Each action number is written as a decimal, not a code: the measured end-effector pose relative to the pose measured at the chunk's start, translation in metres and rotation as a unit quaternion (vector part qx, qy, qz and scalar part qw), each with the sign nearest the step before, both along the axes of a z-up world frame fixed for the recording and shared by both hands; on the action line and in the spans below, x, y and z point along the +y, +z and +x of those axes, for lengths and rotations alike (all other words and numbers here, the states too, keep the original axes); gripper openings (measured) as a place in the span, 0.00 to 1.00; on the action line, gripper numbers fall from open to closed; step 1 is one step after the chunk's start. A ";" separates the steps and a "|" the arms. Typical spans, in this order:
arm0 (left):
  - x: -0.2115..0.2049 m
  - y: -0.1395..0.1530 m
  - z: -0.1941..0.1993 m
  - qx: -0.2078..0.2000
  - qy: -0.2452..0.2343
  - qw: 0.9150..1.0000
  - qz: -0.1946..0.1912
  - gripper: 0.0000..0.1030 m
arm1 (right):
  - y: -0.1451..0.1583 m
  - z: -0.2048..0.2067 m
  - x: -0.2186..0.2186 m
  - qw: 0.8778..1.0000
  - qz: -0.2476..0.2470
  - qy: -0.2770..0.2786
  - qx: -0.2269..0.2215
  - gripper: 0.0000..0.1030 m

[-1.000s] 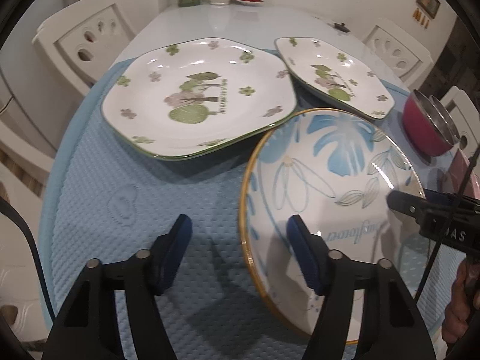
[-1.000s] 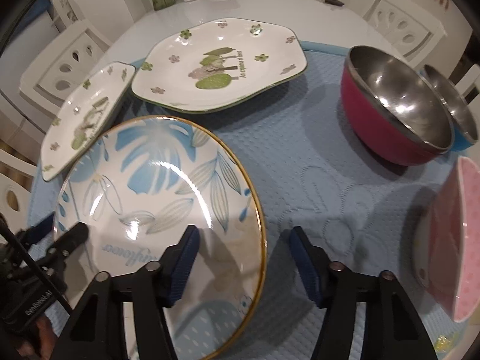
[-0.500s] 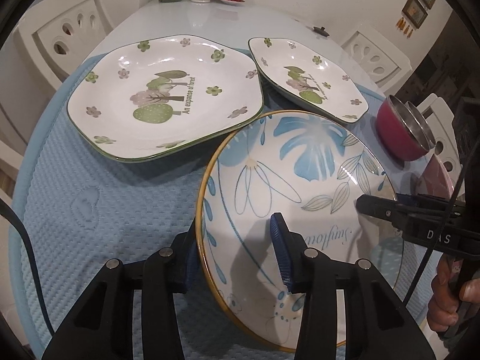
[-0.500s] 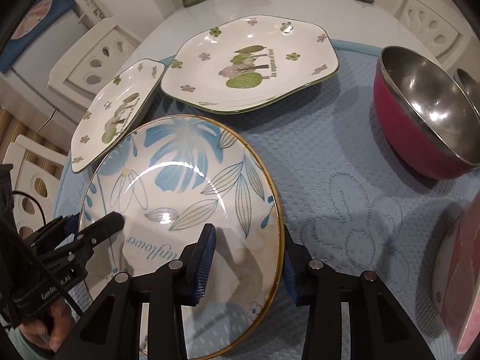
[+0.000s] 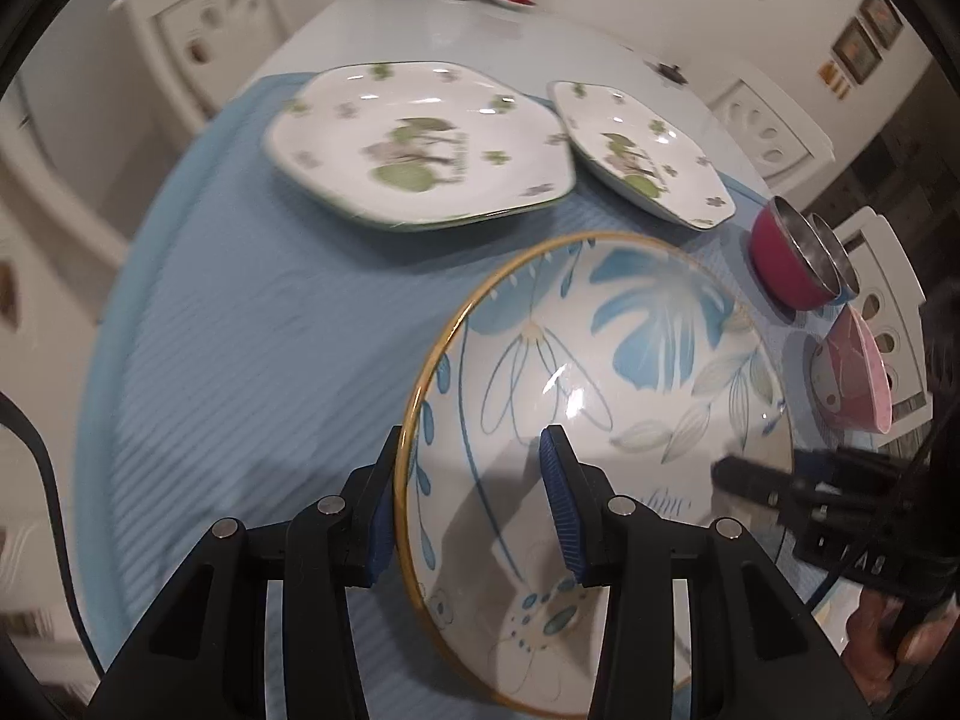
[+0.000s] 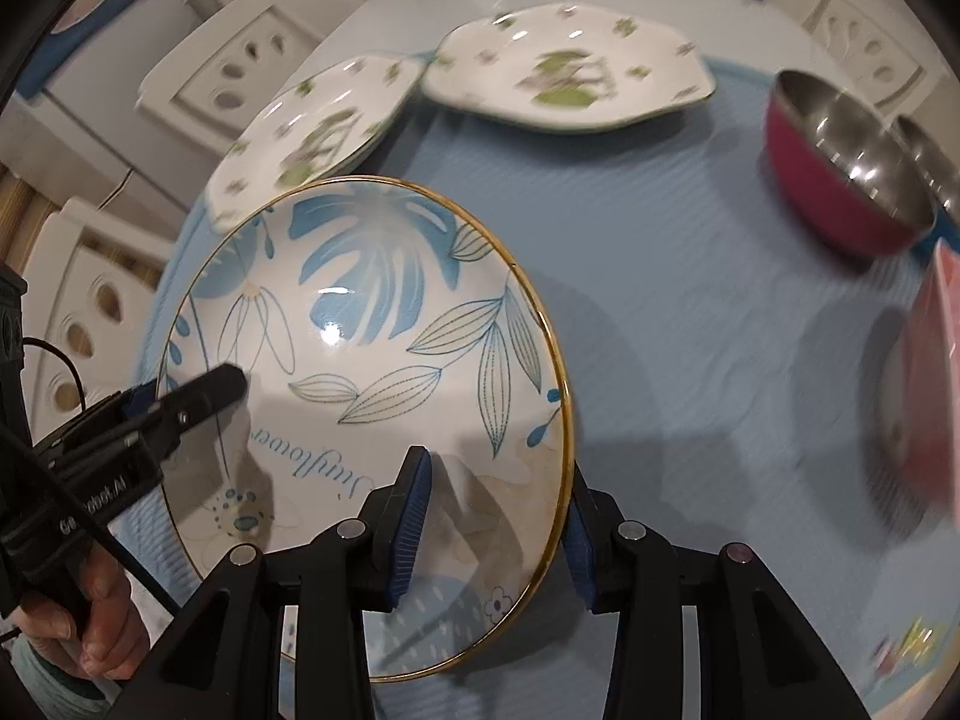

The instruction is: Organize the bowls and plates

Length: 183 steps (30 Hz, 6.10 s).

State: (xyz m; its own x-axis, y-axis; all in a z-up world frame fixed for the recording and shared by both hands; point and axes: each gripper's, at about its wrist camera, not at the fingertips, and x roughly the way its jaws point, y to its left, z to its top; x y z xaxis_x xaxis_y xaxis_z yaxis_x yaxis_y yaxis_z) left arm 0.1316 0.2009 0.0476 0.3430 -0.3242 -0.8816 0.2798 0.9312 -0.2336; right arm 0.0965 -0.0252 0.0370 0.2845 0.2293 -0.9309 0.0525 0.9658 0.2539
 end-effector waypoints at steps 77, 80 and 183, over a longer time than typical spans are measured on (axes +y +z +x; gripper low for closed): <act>0.035 -0.023 0.207 -0.058 -0.033 0.998 -0.018 0.31 | -0.020 0.213 0.084 0.993 0.004 0.081 -0.082 0.34; 0.040 -0.018 0.199 -0.062 -0.029 0.998 -0.012 0.31 | -0.017 0.202 0.086 0.993 0.010 0.091 -0.081 0.34; 0.060 0.085 0.004 -0.127 -0.025 0.991 0.029 0.40 | 0.088 0.001 0.028 0.999 0.031 -0.010 -0.040 0.34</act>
State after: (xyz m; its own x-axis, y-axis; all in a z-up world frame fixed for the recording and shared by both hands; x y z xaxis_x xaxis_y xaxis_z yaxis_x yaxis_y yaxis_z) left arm 0.1351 0.2605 0.1328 0.5408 -0.2980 -0.7866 0.3682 0.9246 -0.0971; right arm 0.0973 0.0027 0.1255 0.3620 0.2801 -0.8891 0.0481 0.9469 0.3179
